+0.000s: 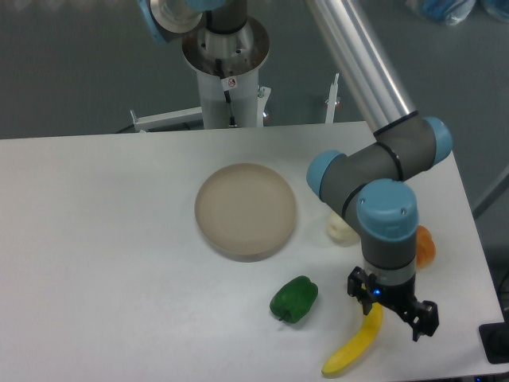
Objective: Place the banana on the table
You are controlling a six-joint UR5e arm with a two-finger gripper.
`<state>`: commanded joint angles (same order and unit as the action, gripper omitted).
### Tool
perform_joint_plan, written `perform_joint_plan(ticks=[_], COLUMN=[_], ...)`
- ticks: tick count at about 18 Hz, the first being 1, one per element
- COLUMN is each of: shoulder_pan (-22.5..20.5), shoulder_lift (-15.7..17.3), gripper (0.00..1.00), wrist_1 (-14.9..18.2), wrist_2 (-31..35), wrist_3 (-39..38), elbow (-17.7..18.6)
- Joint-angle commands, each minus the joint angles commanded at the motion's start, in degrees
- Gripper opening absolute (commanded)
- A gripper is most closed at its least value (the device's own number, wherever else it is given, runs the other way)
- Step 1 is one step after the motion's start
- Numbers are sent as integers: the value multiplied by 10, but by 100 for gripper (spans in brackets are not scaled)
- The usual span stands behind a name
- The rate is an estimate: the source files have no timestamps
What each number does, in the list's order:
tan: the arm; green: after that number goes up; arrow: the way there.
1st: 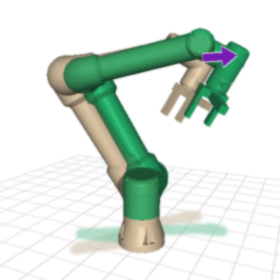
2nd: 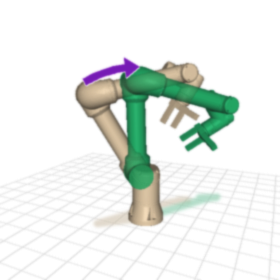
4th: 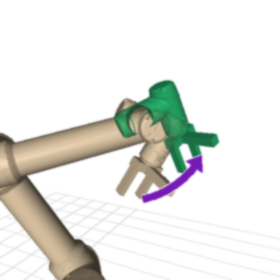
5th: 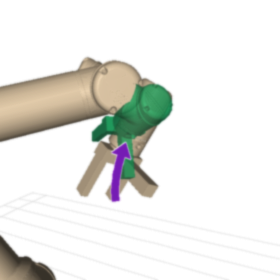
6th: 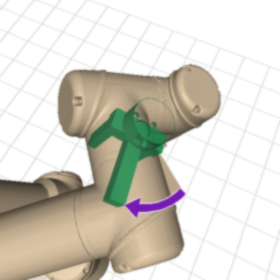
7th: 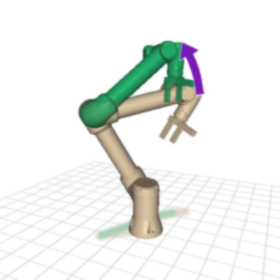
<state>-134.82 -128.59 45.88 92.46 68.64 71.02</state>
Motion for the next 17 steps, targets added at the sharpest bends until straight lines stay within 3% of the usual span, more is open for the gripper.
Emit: perform_joint_plan(ticks=[17], shoulder_pan=[-9], shoulder_lift=[14], gripper=[100], wrist_1=[0], wrist_2=[0], wrist_3=[16], elbow=[3])
